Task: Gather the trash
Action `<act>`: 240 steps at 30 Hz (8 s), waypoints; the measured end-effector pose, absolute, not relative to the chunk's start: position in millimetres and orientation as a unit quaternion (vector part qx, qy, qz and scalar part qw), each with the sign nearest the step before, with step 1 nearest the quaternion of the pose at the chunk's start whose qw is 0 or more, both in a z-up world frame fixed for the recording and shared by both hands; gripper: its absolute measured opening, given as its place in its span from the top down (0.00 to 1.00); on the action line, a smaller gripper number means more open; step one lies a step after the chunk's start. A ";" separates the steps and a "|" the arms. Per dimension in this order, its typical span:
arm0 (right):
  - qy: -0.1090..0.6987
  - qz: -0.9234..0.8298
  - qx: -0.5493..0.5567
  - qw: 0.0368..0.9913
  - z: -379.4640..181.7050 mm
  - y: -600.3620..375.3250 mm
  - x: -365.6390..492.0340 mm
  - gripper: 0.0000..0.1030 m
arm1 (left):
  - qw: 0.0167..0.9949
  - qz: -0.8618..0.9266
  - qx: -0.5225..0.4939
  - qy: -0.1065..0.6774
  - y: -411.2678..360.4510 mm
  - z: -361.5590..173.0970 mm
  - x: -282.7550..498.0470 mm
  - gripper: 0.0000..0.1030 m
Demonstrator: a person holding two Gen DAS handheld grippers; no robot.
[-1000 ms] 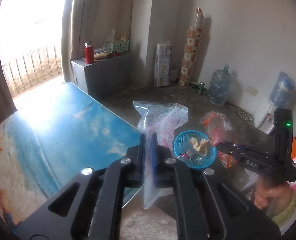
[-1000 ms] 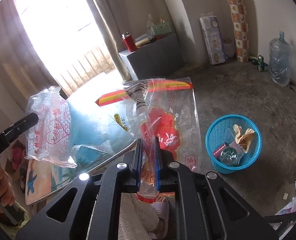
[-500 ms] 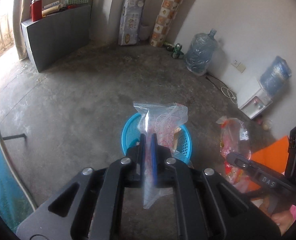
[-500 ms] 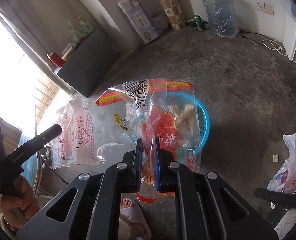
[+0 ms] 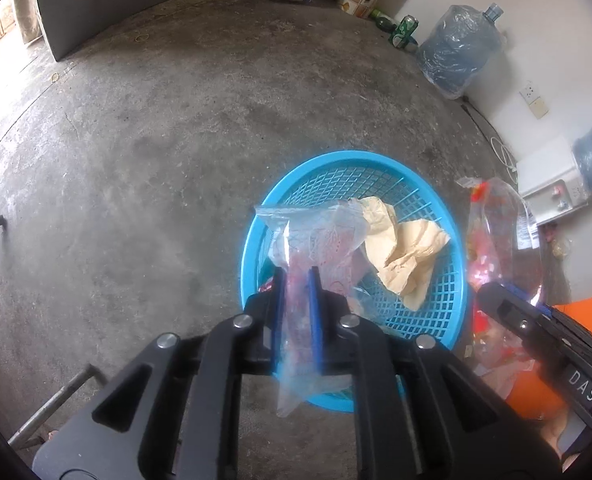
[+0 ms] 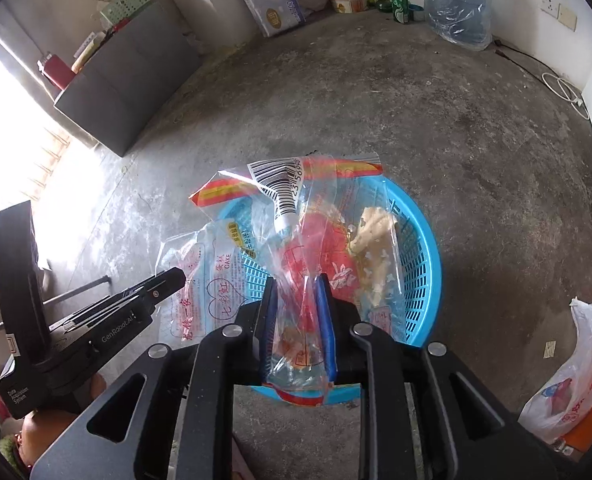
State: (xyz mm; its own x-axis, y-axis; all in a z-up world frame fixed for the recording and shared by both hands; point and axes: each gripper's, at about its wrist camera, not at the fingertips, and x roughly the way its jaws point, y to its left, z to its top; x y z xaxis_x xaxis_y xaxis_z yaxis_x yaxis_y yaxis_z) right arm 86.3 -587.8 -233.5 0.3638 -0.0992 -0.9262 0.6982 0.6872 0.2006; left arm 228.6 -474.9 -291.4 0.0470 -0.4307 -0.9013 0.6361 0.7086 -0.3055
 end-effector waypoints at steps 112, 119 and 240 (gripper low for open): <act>0.330 -0.458 0.162 0.809 6.0 -291.6 -86.6 0.06 | 0.904 -0.148 0.106 0.386 -125.2 -5.8 43.6 0.08; 0.334 -0.461 0.163 0.806 5.6 -291.7 -86.0 0.06 | 0.902 -0.156 0.106 0.388 -126.6 -6.6 42.0 0.08; 0.323 -0.466 0.169 0.806 4.0 -287.5 -88.6 0.06 | 0.897 -0.172 0.100 0.395 -137.3 -2.5 37.7 0.08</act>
State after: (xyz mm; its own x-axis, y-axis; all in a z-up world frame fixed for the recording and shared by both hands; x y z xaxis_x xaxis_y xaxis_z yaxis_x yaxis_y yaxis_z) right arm -88.6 -287.5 4.0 0.3563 -0.6428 -0.6781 0.8608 0.5081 -0.0292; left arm 37.7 -137.3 -2.5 0.6280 -0.2292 -0.7437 0.3878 0.9207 0.0438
